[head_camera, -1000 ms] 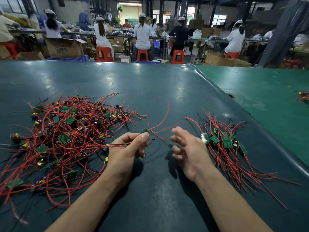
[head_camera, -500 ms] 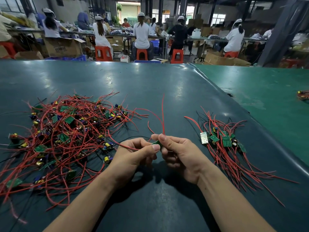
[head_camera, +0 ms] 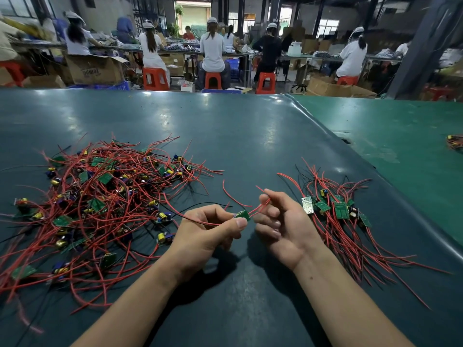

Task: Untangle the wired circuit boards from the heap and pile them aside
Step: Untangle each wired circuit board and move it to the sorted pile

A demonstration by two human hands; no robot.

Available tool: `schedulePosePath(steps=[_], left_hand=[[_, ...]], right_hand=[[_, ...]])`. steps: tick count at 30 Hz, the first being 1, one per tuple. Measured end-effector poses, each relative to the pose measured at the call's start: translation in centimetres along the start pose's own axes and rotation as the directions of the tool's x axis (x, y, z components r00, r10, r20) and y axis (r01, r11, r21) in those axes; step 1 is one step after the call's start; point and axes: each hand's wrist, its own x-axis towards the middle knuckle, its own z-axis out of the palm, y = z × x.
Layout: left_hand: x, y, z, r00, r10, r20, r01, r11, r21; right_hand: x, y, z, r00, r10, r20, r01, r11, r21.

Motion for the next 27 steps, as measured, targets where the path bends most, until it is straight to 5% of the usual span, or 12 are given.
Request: schedulePosePath(steps=[5,9,25,27], left_hand=[[-0.1,0.0,-0.2,1.000,-0.009,0.006,0.009,1.000,0.015],[-0.2,-0.1,-0.1,1.000,-0.008,0.023,0.007,0.999,0.046],[0.1,-0.4,-0.4,1.000,0.001,-0.015,-0.001,1.000,-0.027],[0.3,-0.3,-0.4,0.996,0.014,-0.084,-0.021,0.996,-0.083]], right_hand=[[0.3,-0.9,-0.5,0.981,-0.157,-0.114,0.152,0.987,-0.057],[0.1,-1.7,-0.7,0.991,-0.057,-0.119,0.073,0.989,0.131],[0.4,-2.1,-1.3,0.983,-0.111,-0.144,0.138,0.972,0.190],[0.4,-1.9,-1.1,0.985,-0.135,-0.109,0.146,0.985,0.098]])
